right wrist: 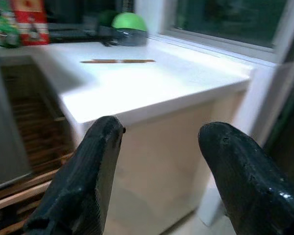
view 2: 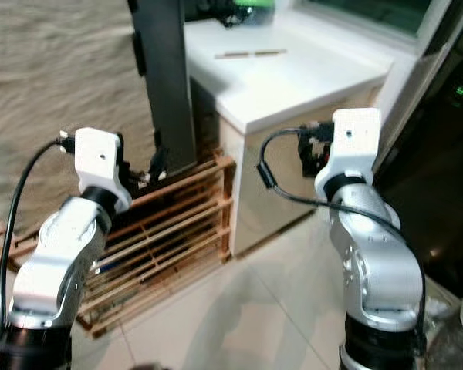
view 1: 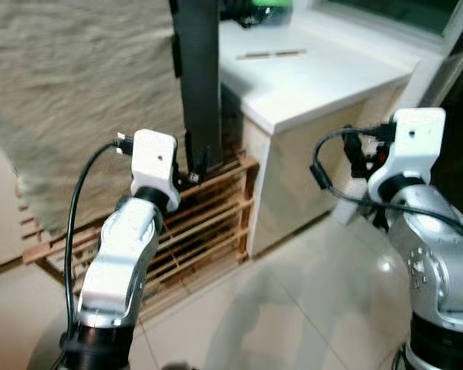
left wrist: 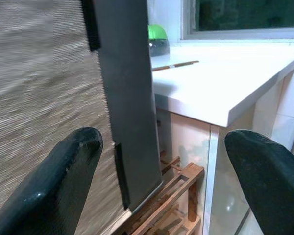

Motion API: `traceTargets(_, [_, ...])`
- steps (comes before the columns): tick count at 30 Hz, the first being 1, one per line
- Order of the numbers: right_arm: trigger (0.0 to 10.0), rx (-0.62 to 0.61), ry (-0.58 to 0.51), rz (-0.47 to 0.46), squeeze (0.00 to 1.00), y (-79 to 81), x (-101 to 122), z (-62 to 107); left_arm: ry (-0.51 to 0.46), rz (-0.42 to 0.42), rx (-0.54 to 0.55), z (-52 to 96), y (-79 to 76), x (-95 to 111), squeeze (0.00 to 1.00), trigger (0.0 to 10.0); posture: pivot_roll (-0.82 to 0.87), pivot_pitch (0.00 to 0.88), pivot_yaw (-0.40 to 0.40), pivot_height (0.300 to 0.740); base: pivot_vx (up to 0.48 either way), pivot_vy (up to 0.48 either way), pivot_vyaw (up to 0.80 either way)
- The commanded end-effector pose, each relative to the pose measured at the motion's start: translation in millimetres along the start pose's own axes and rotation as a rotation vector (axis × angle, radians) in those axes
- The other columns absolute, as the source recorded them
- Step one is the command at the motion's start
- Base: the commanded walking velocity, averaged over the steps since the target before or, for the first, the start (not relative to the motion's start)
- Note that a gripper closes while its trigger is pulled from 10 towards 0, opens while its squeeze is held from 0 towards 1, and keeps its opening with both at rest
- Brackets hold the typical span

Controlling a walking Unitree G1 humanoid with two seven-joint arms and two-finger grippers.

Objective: Clothes washing

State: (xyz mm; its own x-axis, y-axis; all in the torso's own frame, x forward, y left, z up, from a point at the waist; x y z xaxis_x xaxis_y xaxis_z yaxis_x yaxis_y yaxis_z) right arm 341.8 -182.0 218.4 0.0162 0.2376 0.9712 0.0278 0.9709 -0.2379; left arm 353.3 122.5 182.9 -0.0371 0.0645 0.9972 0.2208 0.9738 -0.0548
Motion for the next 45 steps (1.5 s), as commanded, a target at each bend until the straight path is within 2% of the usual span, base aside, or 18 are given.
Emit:
traceTargets(1, [10.0,-0.025,0.020,-0.009,0.00,-4.8,-5.4,-3.2,-0.005,-0.028,-0.006,-3.8,1.1,2.7,0.00,10.0,0.03,0.000,0.019,0.740,0.349,0.000,-0.54])
traceTargets(7, [10.0,-0.072,0.042,-0.028,0.00,-11.3,-9.8,-7.1,-0.037,-0.050,-0.044,-8.8,-4.4,14.4,0.00,10.0,0.03,0.000,0.020,0.740,0.349,0.000,-0.76])
traceTargets(14, [10.0,-0.106,0.031,-0.042,0.00,-14.3,-9.1,-11.4,-0.053,-0.077,-0.078,-14.5,-9.8,16.5,0.00,10.0,0.03,0.000,0.035,0.740,0.346,0.000,-0.80])
traceTargets(23, [10.0,-0.181,-0.014,-0.073,0.00,-24.2,1.9,-14.3,-0.103,-0.090,-0.120,-23.3,-12.4,30.8,0.00,10.0,0.02,0.000,0.061,0.740,0.343,0.000,-0.05])
traceTargets(32, [10.0,-0.186,-0.011,-0.058,0.00,-20.5,0.2,-15.7,-0.126,-0.091,-0.104,-29.8,-8.2,37.6,0.00,10.0,0.02,0.000,0.057,0.740,0.342,0.000,-0.71])
traceTargets(36, [10.0,-0.174,0.010,-0.042,0.00,-15.0,-5.7,-16.9,-0.121,-0.072,-0.091,-30.5,-6.0,34.4,0.00,10.0,0.02,0.000,0.057,0.740,0.343,0.000,-0.80])
traceTargets(45, [10.0,-0.171,0.020,-0.047,0.00,-8.3,-10.0,-17.3,-0.111,-0.060,-0.072,-29.9,0.0,31.0,0.00,10.0,0.03,0.000,0.054,0.740,0.341,0.000,0.00])
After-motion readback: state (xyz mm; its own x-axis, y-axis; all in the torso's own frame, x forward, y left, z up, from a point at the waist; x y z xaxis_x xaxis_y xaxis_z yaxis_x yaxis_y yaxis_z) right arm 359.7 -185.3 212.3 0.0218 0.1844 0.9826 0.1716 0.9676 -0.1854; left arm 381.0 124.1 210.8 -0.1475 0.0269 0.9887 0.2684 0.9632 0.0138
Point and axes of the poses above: a point about 5 cm out from each wrist's last joint towards the gripper, its own z axis pointing back from the gripper into the wrist, its own x axis along the axis of the wrist's last joint, y = z × x, the point moved 6 cm from there along -z, pointing out of the wrist towards the gripper, and after that the axes turned 10 degrees about z, right-handed, at the moved point
